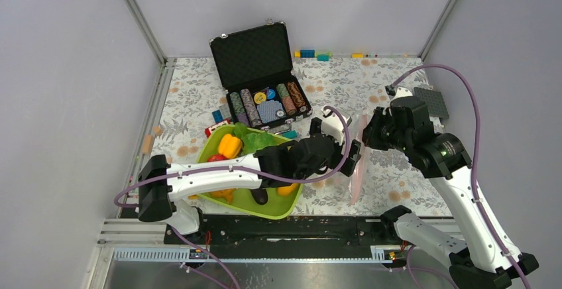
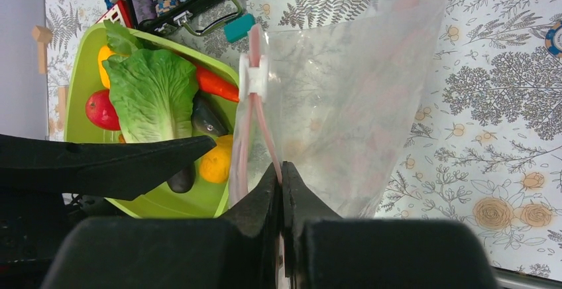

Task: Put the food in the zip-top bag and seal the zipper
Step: Open the zipper of the food storage bag at the center of the board.

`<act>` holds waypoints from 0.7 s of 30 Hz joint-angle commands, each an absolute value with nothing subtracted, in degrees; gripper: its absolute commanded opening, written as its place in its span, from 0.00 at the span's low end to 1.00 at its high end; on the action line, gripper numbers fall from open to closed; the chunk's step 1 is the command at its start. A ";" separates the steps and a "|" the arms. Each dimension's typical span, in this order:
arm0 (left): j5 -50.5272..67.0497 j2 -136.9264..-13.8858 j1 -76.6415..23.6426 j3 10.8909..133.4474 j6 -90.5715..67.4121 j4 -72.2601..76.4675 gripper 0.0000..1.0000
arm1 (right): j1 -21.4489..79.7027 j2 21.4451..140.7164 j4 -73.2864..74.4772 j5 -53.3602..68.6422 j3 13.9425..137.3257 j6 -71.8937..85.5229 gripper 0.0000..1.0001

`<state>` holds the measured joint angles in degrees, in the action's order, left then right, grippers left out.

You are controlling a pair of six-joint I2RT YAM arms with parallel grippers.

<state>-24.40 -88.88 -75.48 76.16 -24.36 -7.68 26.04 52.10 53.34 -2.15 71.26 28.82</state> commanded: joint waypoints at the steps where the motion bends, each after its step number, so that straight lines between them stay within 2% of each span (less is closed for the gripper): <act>1: -28.10 -89.10 -75.81 79.31 -23.49 -8.29 0.96 | 26.72 51.28 51.11 -4.32 71.35 29.90 0.00; 6: -24.01 -86.56 -75.85 77.14 -24.11 -4.80 0.97 | 26.76 52.09 51.20 -3.84 70.33 29.60 0.00; 12: -26.48 -83.55 -75.85 73.62 -24.88 -0.23 0.99 | 26.72 50.59 48.13 -1.84 67.76 31.43 0.00; 21: -30.26 -88.03 -75.88 78.33 -22.92 -4.91 0.98 | 26.72 49.55 47.66 -0.50 66.75 32.23 0.00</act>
<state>-26.65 -86.72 -75.55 74.70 -23.97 -4.64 26.22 50.24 50.09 -1.83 67.16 31.35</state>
